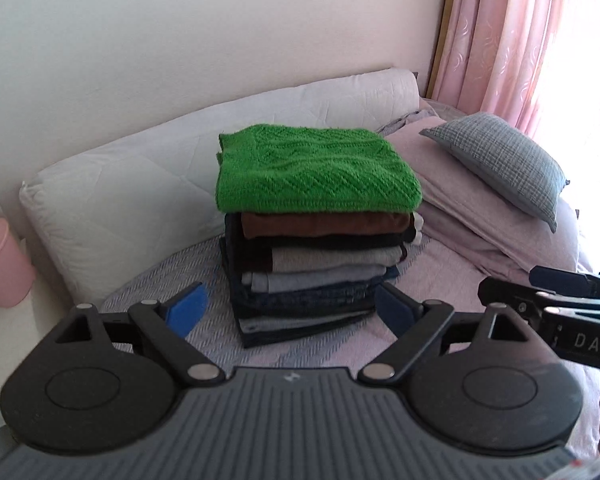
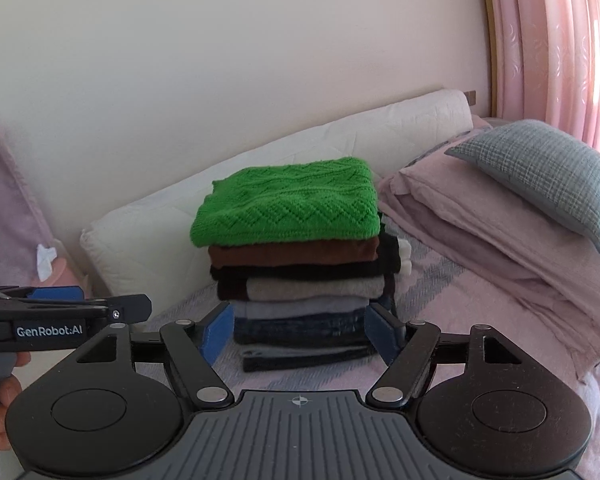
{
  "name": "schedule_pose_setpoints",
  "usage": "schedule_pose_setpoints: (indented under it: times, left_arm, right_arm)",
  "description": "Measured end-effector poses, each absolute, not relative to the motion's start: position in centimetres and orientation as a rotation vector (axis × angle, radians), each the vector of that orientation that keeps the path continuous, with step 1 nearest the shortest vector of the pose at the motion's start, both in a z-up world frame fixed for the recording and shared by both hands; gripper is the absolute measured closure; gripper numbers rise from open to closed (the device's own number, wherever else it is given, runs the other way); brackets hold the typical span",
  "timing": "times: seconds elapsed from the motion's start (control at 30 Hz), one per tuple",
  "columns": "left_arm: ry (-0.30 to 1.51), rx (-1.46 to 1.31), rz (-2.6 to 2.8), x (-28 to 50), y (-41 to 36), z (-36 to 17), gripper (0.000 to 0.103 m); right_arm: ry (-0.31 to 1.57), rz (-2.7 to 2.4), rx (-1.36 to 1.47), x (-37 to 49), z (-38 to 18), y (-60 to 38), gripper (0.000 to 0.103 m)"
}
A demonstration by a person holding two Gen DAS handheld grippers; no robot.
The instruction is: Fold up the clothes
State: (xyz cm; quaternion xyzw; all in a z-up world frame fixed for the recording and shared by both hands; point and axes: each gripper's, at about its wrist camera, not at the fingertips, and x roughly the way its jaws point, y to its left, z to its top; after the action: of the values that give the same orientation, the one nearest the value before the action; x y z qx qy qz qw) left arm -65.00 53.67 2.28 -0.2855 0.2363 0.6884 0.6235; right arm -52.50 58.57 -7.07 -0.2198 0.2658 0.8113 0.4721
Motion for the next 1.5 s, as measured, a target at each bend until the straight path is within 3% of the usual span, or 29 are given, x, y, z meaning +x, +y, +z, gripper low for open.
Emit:
schedule_pose_setpoints:
  times: [0.73,1.5]
  left_arm:
    - [0.541,-0.612,1.635,-60.2,40.9,2.8,0.004]
    - [0.554,-0.671,1.624,-60.6,39.1,1.6,0.004]
  right_arm:
    - [0.669,2.009,-0.647,-48.4,-6.8,48.2,0.034]
    - [0.709,2.010,-0.695,-48.5,-8.0,47.1,0.034]
